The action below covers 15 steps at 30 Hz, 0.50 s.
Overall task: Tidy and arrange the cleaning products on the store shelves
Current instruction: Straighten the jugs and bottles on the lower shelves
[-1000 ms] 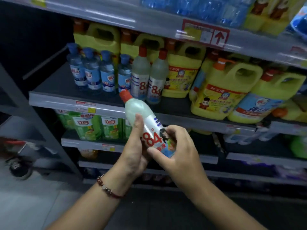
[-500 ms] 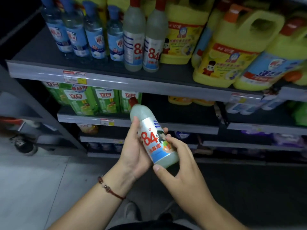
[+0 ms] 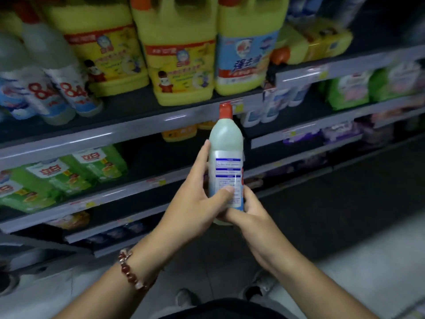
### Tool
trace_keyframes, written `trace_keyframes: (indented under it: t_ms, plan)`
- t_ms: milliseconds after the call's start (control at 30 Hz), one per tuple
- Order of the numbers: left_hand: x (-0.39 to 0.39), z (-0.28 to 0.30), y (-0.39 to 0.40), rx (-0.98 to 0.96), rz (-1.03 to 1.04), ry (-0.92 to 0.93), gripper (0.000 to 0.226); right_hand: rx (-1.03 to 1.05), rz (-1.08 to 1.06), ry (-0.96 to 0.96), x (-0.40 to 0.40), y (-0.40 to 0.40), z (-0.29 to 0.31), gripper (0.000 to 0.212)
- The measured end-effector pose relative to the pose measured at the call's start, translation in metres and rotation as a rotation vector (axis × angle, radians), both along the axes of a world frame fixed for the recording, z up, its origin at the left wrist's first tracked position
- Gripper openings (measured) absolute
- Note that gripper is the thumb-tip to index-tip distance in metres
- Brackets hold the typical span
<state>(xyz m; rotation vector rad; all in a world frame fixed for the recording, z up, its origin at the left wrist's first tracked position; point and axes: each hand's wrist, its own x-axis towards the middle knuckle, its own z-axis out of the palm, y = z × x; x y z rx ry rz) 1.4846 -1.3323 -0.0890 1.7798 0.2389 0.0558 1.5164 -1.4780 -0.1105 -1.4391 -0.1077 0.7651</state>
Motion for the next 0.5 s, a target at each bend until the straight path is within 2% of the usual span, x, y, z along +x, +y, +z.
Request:
trace_keyframes:
  t_ms: [133,267,500]
  plan:
    - [0.048,0.006,-0.058,0.062,-0.080,0.003,0.102,-0.010,-0.064,-0.019,0.041,-0.068,-0.001,0.062]
    - [0.098,0.004,-0.121,-0.004,-0.164,0.022,0.104,-0.078,-0.091,-0.076,0.084,-0.148,0.001,0.060]
    - [0.187,0.000,-0.237,-0.035,-0.385,0.038,0.105,-0.180,-0.265,-0.185,0.139,-0.281,0.000,0.067]
